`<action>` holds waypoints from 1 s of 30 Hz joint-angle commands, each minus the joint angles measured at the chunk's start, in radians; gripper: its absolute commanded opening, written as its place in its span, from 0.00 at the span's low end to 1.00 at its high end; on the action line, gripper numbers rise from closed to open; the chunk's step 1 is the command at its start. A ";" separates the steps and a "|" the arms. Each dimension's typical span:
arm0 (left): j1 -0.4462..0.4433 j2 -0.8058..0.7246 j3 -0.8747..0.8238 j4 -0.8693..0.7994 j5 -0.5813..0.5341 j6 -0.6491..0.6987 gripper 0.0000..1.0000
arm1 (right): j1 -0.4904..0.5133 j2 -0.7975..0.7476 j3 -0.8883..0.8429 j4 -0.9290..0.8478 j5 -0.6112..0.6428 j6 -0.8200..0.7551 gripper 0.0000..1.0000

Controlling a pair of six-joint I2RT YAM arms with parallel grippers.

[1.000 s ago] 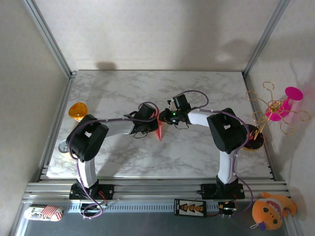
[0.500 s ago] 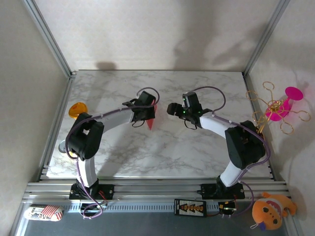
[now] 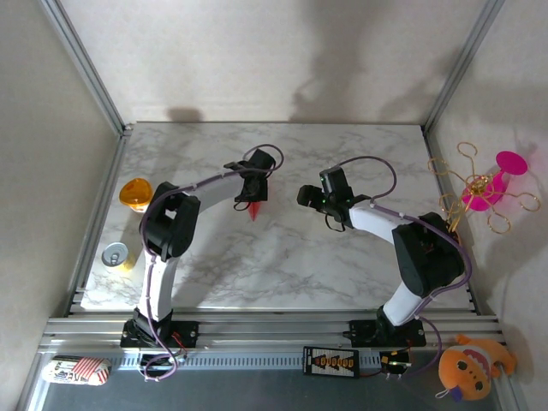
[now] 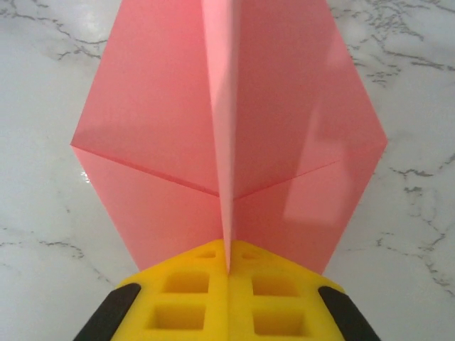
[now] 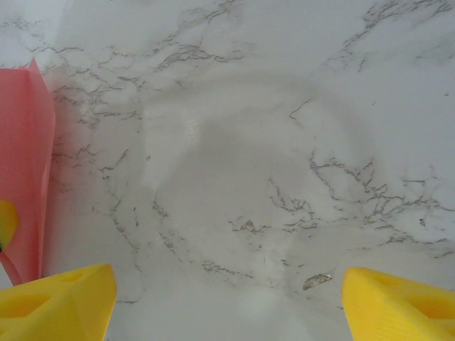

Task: Fold a paper plane with a square sheet of paper (pick it up from the middle)
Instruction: Move the paper plane to the top-center of the table.

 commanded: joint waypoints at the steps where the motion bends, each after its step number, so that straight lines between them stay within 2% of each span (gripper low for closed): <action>1: 0.013 0.027 0.041 -0.056 -0.008 0.005 0.07 | -0.003 -0.015 -0.014 0.012 -0.001 0.003 0.83; 9: 0.015 0.043 0.044 -0.047 0.017 -0.003 0.18 | -0.003 0.000 -0.003 0.013 -0.020 0.007 0.82; 25: 0.016 0.061 0.039 -0.044 0.009 -0.011 0.19 | -0.003 0.020 0.017 0.008 -0.043 0.013 0.82; 30: 0.016 0.028 0.028 -0.025 0.030 -0.008 0.29 | -0.003 0.024 0.020 0.011 -0.054 0.017 0.82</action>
